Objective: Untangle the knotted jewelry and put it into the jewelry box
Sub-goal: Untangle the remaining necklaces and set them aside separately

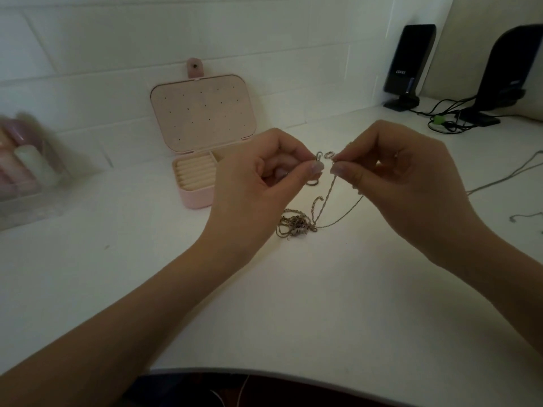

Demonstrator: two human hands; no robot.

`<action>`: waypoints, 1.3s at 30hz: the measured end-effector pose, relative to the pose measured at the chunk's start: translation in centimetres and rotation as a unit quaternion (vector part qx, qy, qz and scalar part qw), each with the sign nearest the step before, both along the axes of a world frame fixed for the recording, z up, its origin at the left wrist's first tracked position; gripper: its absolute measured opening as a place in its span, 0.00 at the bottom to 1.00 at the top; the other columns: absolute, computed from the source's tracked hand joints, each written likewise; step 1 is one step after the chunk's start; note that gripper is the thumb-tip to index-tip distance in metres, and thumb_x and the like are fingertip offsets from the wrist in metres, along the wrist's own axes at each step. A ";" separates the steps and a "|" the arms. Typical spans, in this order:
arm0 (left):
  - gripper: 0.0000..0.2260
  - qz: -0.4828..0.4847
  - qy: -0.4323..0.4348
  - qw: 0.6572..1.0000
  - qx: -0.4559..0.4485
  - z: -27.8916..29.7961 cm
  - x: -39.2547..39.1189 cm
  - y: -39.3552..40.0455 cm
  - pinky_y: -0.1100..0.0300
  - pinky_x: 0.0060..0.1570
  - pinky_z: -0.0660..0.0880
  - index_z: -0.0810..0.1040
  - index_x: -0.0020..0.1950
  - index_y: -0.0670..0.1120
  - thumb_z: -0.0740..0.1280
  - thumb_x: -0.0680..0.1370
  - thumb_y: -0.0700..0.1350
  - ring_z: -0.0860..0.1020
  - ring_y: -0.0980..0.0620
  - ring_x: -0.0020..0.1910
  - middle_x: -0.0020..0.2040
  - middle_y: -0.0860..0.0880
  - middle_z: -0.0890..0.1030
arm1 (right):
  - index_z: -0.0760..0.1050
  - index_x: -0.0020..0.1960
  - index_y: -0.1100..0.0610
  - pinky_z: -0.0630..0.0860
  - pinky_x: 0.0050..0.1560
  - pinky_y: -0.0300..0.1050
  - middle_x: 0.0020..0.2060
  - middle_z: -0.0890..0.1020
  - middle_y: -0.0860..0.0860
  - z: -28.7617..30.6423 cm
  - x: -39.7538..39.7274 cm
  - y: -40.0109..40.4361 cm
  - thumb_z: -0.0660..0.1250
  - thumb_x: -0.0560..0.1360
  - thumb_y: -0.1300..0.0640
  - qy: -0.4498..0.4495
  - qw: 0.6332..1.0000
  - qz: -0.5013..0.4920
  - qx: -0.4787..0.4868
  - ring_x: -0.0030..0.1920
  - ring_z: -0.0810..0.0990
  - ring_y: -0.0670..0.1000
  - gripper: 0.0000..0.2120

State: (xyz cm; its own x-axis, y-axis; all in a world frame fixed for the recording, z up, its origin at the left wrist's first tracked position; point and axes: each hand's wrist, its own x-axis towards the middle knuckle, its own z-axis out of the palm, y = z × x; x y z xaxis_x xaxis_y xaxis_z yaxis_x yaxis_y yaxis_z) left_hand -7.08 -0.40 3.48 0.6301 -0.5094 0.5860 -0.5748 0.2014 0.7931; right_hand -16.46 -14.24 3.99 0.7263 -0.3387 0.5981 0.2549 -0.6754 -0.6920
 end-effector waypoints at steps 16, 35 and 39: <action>0.04 0.253 -0.083 0.960 0.090 -0.6 2.4 0.2 0.59 0.40 0.72 0.77 0.45 0.53 0.65 0.79 0.47 0.75 0.62 0.37 0.34 0.64 0.76 | 0.79 0.50 0.54 0.68 0.25 0.29 0.36 0.82 0.48 0.9 0.0 -5.0 0.67 0.77 0.54 0.017 0.976 -0.180 0.121 0.25 0.73 0.38 0.05; 0.08 0.421 -0.260 0.806 0.323 -0.6 4.3 0.9 0.56 0.39 0.62 0.75 0.50 0.48 0.56 0.81 0.45 0.76 0.42 0.41 0.46 0.49 0.79 | 0.61 0.26 0.53 0.54 0.24 0.39 0.21 0.56 0.47 3.1 -1.0 -6.2 0.61 0.79 0.46 -0.009 0.917 0.003 0.400 0.24 0.53 0.47 0.25; 0.08 0.396 -0.291 0.804 0.336 -0.7 3.8 0.7 0.56 0.39 0.63 0.77 0.50 0.47 0.58 0.79 0.44 0.76 0.42 0.45 0.49 0.49 0.79 | 0.71 0.29 0.54 0.52 0.23 0.37 0.20 0.56 0.46 3.1 -1.1 -5.9 0.60 0.79 0.44 0.012 0.912 0.044 0.408 0.23 0.52 0.46 0.22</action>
